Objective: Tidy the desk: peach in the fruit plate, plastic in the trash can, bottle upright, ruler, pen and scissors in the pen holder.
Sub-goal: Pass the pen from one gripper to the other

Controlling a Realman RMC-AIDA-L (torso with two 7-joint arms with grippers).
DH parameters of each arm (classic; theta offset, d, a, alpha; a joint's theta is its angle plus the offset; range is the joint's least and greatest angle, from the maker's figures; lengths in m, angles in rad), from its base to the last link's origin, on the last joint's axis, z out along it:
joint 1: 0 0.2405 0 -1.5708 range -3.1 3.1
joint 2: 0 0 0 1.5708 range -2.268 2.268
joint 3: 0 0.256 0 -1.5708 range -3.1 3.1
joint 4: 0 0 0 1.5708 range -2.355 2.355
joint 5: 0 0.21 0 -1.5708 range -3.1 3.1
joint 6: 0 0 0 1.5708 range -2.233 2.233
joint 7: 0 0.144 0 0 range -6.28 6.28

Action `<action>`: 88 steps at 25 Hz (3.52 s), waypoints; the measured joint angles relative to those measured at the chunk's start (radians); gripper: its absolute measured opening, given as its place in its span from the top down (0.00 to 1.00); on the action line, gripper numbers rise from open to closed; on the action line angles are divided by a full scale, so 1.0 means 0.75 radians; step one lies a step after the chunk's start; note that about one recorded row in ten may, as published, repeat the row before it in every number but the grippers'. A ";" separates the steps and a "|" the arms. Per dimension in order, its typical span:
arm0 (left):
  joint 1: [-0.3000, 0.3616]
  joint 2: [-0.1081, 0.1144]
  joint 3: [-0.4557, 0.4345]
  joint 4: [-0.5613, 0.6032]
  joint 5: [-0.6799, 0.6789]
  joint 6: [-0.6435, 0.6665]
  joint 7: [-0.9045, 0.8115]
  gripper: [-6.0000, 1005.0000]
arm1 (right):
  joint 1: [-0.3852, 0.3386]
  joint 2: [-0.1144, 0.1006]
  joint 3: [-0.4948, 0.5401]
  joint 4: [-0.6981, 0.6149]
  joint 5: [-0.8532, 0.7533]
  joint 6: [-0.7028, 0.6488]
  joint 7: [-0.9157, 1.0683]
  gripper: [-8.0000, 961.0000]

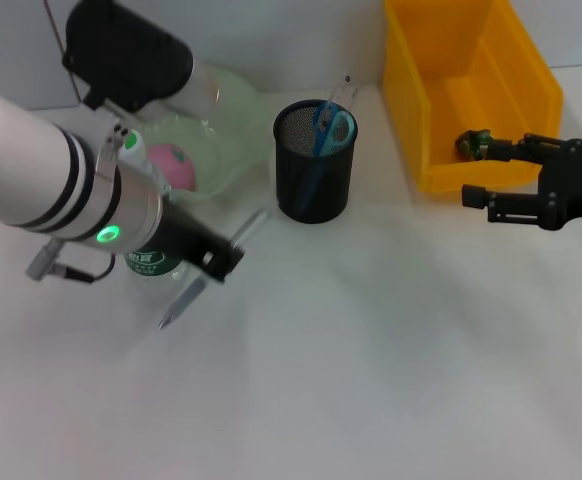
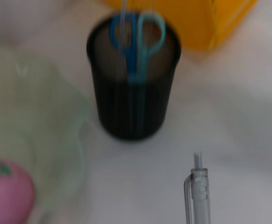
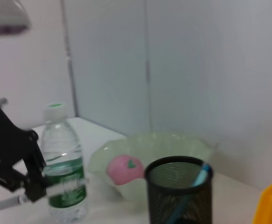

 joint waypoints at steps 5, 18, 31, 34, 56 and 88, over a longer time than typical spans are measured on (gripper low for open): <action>0.040 0.001 0.030 0.123 -0.009 -0.109 0.033 0.85 | -0.014 0.006 -0.001 0.000 0.009 0.007 0.000 0.15; 0.179 0.003 0.115 0.244 -0.298 -0.730 0.407 0.84 | -0.048 0.008 -0.002 0.000 0.063 -0.008 -0.002 0.15; 0.218 -0.001 0.124 -0.100 -1.426 -1.111 1.549 0.84 | -0.048 0.010 -0.008 0.000 0.077 -0.018 -0.001 0.15; 0.193 -0.002 0.127 -0.237 -1.799 -1.093 1.954 0.84 | -0.046 0.010 -0.007 0.000 0.077 -0.018 0.002 0.15; -0.030 -0.007 0.228 -1.069 -2.997 -0.536 3.010 0.83 | -0.076 0.039 -0.002 -0.017 0.291 -0.095 0.008 0.15; -0.023 -0.007 0.323 -1.192 -3.013 -0.592 3.129 0.83 | -0.029 0.141 0.088 0.814 0.866 -0.199 -0.658 0.15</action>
